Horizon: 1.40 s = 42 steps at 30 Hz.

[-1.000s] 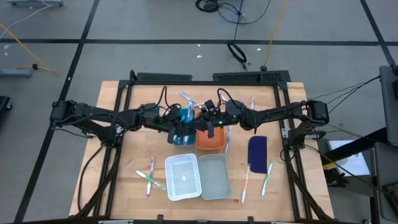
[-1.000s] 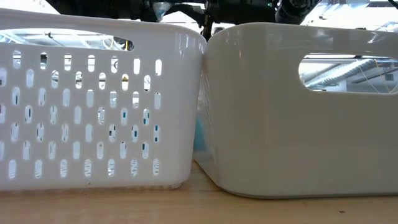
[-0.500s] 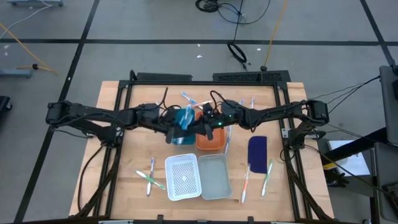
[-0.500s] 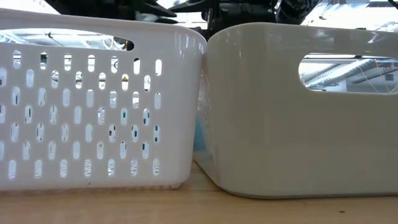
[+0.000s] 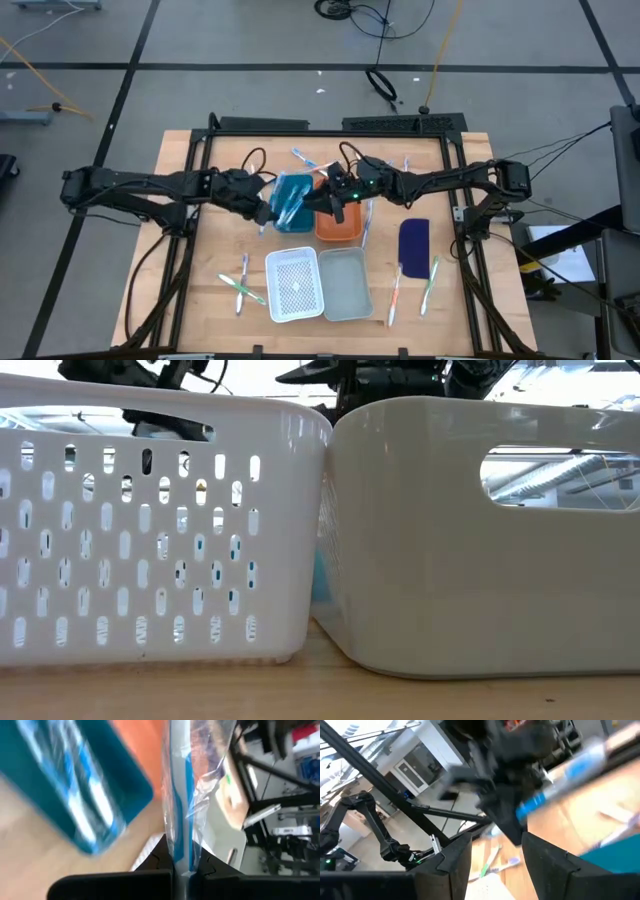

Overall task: Pick & Place Toothbrushes
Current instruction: Put the blue toothbrush into the blue bin

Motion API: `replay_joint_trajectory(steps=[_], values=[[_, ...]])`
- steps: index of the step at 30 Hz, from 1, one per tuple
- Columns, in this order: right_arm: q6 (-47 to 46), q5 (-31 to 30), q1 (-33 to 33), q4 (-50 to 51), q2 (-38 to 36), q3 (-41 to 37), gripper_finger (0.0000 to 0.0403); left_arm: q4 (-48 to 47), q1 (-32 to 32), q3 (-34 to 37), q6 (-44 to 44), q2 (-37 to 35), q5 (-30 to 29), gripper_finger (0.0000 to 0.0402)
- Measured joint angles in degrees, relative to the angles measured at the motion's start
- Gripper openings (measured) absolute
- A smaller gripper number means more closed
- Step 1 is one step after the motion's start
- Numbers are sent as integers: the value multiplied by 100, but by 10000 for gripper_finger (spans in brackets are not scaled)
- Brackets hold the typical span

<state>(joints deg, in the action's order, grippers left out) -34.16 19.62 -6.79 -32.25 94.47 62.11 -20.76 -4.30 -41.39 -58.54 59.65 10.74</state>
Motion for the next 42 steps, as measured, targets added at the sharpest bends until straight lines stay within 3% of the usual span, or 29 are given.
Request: replay_joint_trajectory(steps=[7,12,19,42], values=[[685,-65,2,78,-455,0,164,-110,-382,-48,-196,398,1204,5],[1151,-470,2,90,-838,-251,164,-150,-752,-186,-1,822,2049,5],[1341,-1096,0,81,-1516,-908,164,-521,-1234,-562,132,1395,2792,5],[2184,-1211,-412,39,-3983,-2807,164,-2550,-1864,-2495,110,3946,3076,5]])
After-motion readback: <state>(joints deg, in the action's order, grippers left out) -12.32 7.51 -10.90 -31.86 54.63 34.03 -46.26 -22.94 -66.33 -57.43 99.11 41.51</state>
